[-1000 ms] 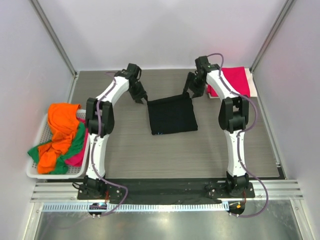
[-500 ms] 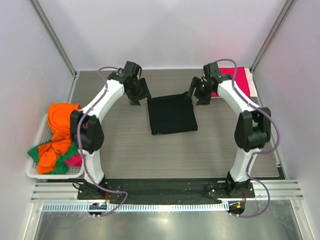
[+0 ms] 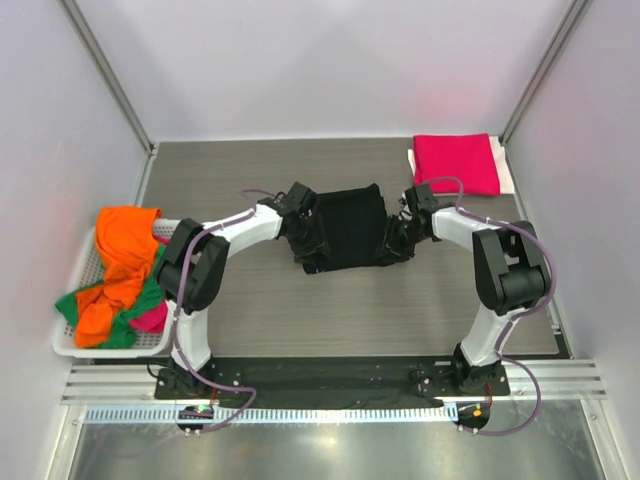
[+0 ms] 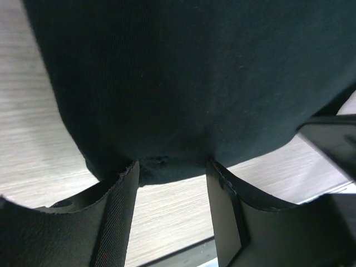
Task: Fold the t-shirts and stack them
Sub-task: Fold the tshirt
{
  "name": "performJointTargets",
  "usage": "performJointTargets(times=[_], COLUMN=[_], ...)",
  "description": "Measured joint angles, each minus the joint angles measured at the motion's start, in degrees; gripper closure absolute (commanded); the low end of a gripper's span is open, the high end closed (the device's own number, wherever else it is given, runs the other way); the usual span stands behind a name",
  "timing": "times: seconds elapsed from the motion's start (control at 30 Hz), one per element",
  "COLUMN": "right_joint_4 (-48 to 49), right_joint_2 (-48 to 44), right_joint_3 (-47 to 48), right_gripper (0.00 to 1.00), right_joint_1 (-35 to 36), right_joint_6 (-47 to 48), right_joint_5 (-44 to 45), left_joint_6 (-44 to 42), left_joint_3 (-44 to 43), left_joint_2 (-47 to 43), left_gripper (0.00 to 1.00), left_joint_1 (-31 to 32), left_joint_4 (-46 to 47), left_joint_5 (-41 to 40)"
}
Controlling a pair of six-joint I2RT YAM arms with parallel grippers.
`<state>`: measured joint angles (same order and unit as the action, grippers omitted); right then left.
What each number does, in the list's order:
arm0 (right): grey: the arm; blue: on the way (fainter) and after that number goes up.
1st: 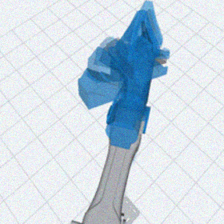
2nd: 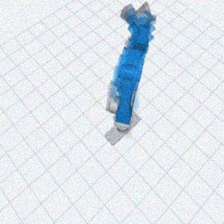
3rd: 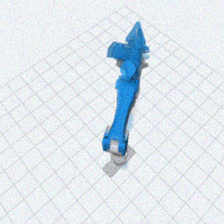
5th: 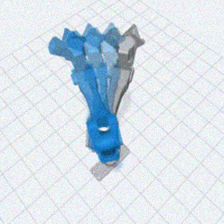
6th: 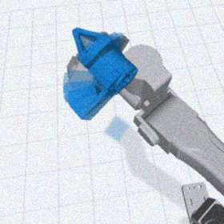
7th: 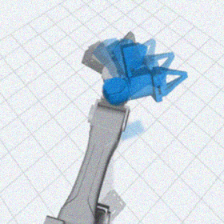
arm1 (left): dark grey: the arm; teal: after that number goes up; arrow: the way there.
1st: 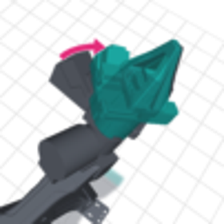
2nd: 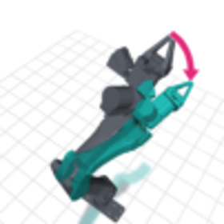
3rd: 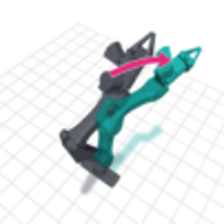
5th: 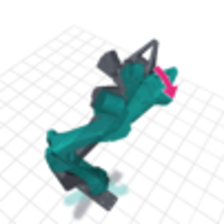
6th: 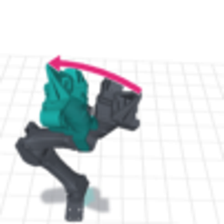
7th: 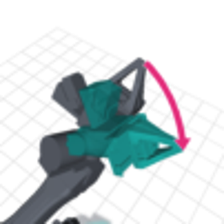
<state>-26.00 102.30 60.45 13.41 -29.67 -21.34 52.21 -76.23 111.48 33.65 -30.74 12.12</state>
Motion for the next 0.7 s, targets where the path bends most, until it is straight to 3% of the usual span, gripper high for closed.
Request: performJointTargets(times=[0.23, 0.37, 0.4, 0.53, 0.63, 0.7], right_joint_4=[8.7, 7.1, 5.3, -4.6, -10.0, -11.0], right_joint_2=[-3.8, -8.2, -9.4, -17.6, -21.5, -21.6], right_joint_3=[-7.5, -11.1, -11.7, -11.3, -5.4, 0.3], right_gripper=[0.61, 0.57, 0.53, 0.16, 0.06, 0.04], right_joint_1=[-1.2, -0.2, 0.3, 4.4, 6.3, 6.2], right_joint_6=[-0.6, -1.3, -1.4, -2.8, -2.9, -2.4], right_joint_5=[-2.4, -1.3, -0.3, 3.7, 6.5, 8.4], left_joint_6=[-0.7, -3.6, -5.0, -10.9, -13.8, -15.2], left_joint_3=[2.8, 2.6, 1.9, -4.0, -8.7, -9.7], left_joint_2=[-1.3, -3.1, -3.5, -4.9, -7.4, -11.1], left_gripper=[0.48, 0.38, 0.37, 0.33, 0.31, 0.31], left_joint_1=[0.0, 0.9, 1.1, 0.7, 0.3, 0.2], left_joint_4=[3.5, 1.1, -0.9, -13.0, -19.6, -21.9], left_joint_5=[-1.2, -6.4, -8.9, -19.9, -24.9, -26.5])
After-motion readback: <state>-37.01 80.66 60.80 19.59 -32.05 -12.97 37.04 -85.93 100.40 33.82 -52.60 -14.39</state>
